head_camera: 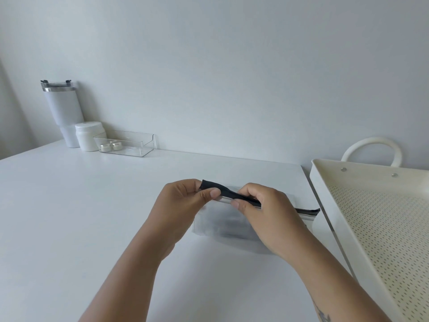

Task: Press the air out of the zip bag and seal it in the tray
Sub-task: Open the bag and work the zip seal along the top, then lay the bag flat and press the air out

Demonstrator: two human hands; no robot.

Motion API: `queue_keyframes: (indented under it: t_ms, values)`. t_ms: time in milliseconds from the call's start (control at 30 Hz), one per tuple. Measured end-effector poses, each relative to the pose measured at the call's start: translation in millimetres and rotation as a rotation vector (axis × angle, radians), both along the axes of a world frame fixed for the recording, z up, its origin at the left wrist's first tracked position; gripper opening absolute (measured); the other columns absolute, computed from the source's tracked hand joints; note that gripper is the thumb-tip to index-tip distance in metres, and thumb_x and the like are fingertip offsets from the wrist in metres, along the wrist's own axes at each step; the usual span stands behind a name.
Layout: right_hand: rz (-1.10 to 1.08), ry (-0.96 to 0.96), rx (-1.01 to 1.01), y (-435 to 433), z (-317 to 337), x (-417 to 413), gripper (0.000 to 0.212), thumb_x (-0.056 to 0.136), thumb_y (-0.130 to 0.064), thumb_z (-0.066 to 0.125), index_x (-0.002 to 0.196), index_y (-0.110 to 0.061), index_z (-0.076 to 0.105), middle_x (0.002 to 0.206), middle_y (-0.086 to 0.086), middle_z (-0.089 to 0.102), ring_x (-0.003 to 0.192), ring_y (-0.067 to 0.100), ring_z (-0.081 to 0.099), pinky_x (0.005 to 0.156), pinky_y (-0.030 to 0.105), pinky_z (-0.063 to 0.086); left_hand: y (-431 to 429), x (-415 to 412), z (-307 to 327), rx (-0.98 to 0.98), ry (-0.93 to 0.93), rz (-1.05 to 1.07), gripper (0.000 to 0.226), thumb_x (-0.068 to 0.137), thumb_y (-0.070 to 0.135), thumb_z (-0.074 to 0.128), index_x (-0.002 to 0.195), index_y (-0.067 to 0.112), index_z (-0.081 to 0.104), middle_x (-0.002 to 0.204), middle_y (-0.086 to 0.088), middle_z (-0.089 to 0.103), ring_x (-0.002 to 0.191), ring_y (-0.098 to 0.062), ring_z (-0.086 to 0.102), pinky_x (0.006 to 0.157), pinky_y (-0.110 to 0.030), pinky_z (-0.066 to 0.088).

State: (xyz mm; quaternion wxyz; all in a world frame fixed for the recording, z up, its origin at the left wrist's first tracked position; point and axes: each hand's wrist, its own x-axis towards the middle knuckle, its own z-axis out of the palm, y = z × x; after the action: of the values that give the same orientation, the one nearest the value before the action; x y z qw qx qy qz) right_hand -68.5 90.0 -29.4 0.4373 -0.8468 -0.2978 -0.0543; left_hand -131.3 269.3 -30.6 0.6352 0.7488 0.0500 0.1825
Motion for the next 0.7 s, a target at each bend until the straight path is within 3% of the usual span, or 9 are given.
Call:
queue_keyframes:
  t_ms: [67, 233, 333, 433, 500, 600, 700]
  values:
    - [-0.011, -0.016, 0.019, 0.0, 1.0, 1.3, 0.014, 0.088, -0.034, 0.064, 0.074, -0.031, 0.062, 0.058, -0.013, 0.056, 0.06, 0.009, 0.045, 0.057, 0.025, 0.033, 0.7, -1.1, 0.7, 0.002, 0.0, -0.055, 0.021, 0.078, 0.039, 0.076, 0.09, 0.022, 0.081, 0.089, -0.001, 0.08, 0.082, -0.013, 0.069, 0.077, -0.026, 0.05]
    - [-0.014, -0.017, 0.08, -2.5, 5.2, 3.6, 0.014, 0.085, -0.027, 0.069, 0.071, -0.028, 0.064, 0.061, -0.007, 0.059, 0.052, 0.006, 0.043, 0.053, 0.025, 0.035, 0.9, -0.2, -3.8, -0.002, -0.006, -0.049, 0.035, 0.077, 0.033, 0.079, 0.087, 0.0, 0.073, 0.095, -0.013, 0.078, 0.086, -0.022, 0.067, 0.081, -0.037, 0.045]
    - [-0.025, -0.021, 0.052, -5.1, 5.6, 2.0, 0.013, 0.086, -0.027, 0.068, 0.074, -0.025, 0.064, 0.063, -0.004, 0.061, 0.059, 0.009, 0.049, 0.061, 0.03, 0.04, -4.7, 0.2, -5.4, 0.054, -0.03, -0.035, 0.036, 0.082, 0.031, 0.075, 0.091, -0.003, 0.07, 0.098, -0.018, 0.075, 0.084, -0.024, 0.063, 0.078, -0.037, 0.042]
    - [0.002, 0.007, -0.019, -11.9, 7.8, -1.9, 0.01, 0.09, -0.024, 0.062, 0.091, -0.033, 0.065, 0.081, -0.015, 0.067, 0.084, 0.012, 0.059, 0.078, 0.032, 0.048, -0.7, -0.6, -5.0, 0.06, -0.035, -0.085, 0.053, 0.077, 0.054, 0.073, 0.097, 0.004, 0.073, 0.103, -0.02, 0.074, 0.095, -0.033, 0.067, 0.085, -0.039, 0.042]
    - [0.021, -0.003, -0.091, -14.6, 10.6, -6.3, 0.023, 0.092, -0.018, 0.057, 0.104, -0.036, 0.065, 0.099, -0.017, 0.067, 0.1, 0.012, 0.058, 0.092, 0.036, 0.046, 2.1, -1.6, -4.6, -0.003, -0.03, -0.129, 0.062, 0.08, 0.073, 0.052, 0.108, 0.022, 0.075, 0.11, -0.003, 0.076, 0.109, -0.018, 0.067, 0.097, -0.036, 0.043]
    - [0.059, -0.033, -0.135, -17.4, 12.5, -14.9, 0.027, 0.093, -0.01, 0.056, 0.1, -0.031, 0.071, 0.096, -0.014, 0.064, 0.098, 0.011, 0.058, 0.095, 0.035, 0.044, 2.7, 3.3, -9.4, -0.052, -0.009, -0.13, 0.073, 0.088, 0.078, 0.021, 0.112, 0.033, 0.074, 0.122, 0.014, 0.071, 0.122, 0.0, 0.056, 0.099, -0.03, 0.037]
    - [0.108, -0.023, -0.111, -27.9, 8.6, -24.0, 0.03, 0.09, -0.003, 0.06, 0.093, -0.03, 0.074, 0.092, -0.015, 0.067, 0.098, 0.003, 0.059, 0.096, 0.032, 0.043, -0.1, 13.7, -20.0, 0.114, 0.044, -0.07, 0.044, 0.098, 0.059, 0.036, 0.109, 0.04, 0.074, 0.127, 0.033, 0.061, 0.127, 0.011, 0.045, 0.098, -0.02, 0.034]
